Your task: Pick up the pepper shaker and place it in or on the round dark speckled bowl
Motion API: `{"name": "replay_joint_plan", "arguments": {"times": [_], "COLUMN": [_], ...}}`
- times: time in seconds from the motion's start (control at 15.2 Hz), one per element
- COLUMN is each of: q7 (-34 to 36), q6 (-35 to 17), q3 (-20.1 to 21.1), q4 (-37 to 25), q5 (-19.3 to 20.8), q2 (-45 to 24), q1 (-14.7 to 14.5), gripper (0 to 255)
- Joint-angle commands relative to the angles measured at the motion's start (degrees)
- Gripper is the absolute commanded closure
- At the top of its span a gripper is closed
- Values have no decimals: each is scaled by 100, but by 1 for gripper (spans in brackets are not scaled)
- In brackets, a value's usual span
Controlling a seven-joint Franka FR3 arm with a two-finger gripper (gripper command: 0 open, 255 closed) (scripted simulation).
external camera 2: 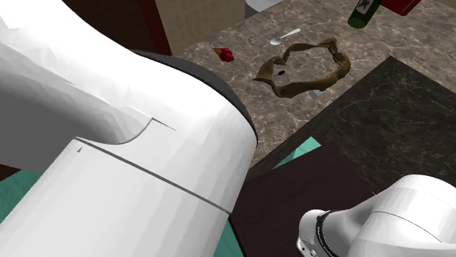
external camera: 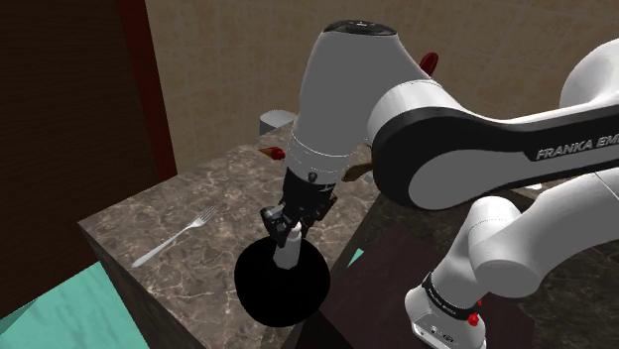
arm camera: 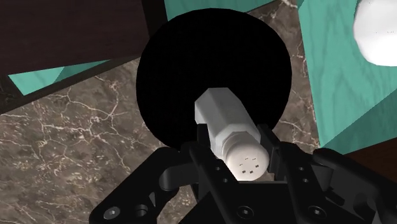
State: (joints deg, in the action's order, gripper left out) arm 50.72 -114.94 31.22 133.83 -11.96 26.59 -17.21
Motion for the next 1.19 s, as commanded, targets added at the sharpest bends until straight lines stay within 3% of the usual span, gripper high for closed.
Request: {"name": "replay_joint_plan", "arguments": {"times": [0.0,0.4,0.86,0.92,1.12], "q7": [15,48,48,48,48], "q6": [-184,-646,-646,-646,-645], "q3": [45,154,154,154,154], "q4": [129,456,456,456,456], "q5": [-5,-15,-15,-15,-15], "q2": [-52,-191,-191,-191,-191], "q1": [1,5,4,5,5], "gripper": [255,255,255,0,0]}}
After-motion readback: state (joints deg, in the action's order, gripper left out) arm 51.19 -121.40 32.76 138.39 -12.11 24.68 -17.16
